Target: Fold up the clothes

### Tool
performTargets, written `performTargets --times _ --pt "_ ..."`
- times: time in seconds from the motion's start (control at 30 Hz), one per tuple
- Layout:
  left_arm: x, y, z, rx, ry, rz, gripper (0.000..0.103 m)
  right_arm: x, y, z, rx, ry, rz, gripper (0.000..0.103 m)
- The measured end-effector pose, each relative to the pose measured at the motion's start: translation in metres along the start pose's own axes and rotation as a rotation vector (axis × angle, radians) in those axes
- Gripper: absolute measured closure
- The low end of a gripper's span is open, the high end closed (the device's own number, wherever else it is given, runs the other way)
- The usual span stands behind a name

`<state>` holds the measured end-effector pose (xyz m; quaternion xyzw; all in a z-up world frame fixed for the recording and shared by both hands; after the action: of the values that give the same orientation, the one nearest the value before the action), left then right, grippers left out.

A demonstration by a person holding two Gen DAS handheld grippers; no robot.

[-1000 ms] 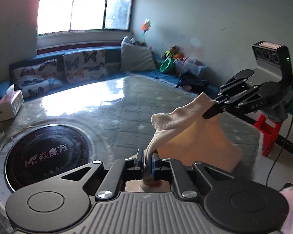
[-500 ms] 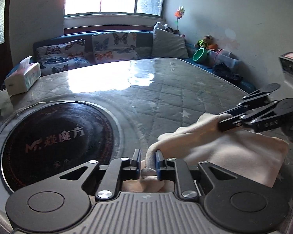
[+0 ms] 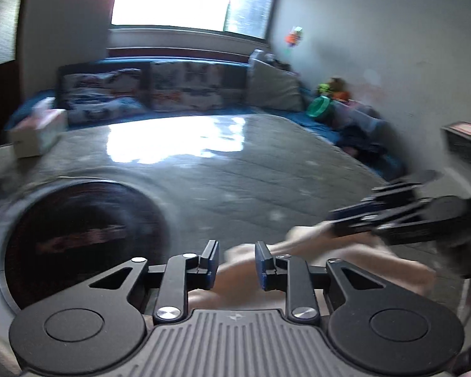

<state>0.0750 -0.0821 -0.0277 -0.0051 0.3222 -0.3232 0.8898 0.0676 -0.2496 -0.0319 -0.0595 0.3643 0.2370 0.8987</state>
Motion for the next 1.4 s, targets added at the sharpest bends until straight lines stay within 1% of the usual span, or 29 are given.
performTargets --times 0.03,0.17,0.27,0.33,0.47,0.57,0.63,0.73,0.87,1.0,1.1,1.2,1.33,1.4 --pt "0.005 -0.006 0.000 -0.002 0.009 -0.017 0.078 0.006 0.003 0.001 0.000 0.007 0.007 0.087" --pt "0.032 -0.014 -0.003 -0.043 0.056 -0.025 0.078 0.023 0.008 -0.004 0.000 0.037 0.006 0.087" --pt "0.050 -0.012 -0.008 -0.071 0.098 -0.004 0.078 0.028 0.010 -0.006 -0.007 0.043 0.000 0.087" --pt "0.056 -0.009 -0.011 -0.073 0.108 0.014 0.080 0.026 0.012 -0.006 -0.014 0.034 -0.004 0.087" --pt "0.055 -0.006 -0.010 -0.085 0.099 0.015 0.079 0.023 0.014 -0.003 -0.006 0.011 0.000 0.087" --pt "0.054 -0.006 -0.010 -0.083 0.100 0.017 0.078 0.031 0.016 -0.007 -0.015 0.037 -0.003 0.087" --pt "0.054 -0.006 -0.010 -0.081 0.100 0.018 0.078 0.033 0.017 -0.008 -0.028 0.037 -0.004 0.087" --pt "0.053 -0.006 -0.010 -0.079 0.100 0.021 0.078 0.023 0.013 -0.005 -0.017 0.019 0.001 0.087" --pt "0.052 -0.007 -0.010 -0.075 0.101 0.025 0.078 -0.005 -0.007 -0.007 -0.009 -0.008 -0.060 0.087" --pt "0.053 -0.008 -0.011 -0.069 0.100 0.031 0.078 -0.025 -0.023 -0.022 0.003 0.009 -0.098 0.087" --pt "0.053 -0.009 -0.011 -0.065 0.099 0.035 0.078 -0.029 -0.028 -0.036 -0.002 0.035 -0.109 0.087" --pt "0.053 -0.009 -0.011 -0.059 0.100 0.041 0.078 -0.021 -0.032 -0.048 -0.014 0.055 -0.135 0.087" --pt "0.053 -0.010 -0.010 -0.053 0.104 0.044 0.078 -0.024 -0.040 -0.047 0.020 0.036 -0.152 0.088" --pt "0.050 -0.013 -0.008 -0.050 0.097 0.042 0.076 -0.028 -0.043 -0.045 0.028 0.028 -0.158 0.087"
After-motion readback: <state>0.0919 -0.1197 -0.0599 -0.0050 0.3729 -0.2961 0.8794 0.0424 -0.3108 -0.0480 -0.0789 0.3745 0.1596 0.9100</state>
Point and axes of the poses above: each gripper's, at about its wrist camera, not at the fingertips, and x roughly the way its jaws point, y to its left, z to its top, the point moved 7 cm from there along x, roughly the way its jaws point, and after that the axes turned 3 degrees about -z, right-handed, at the moved point
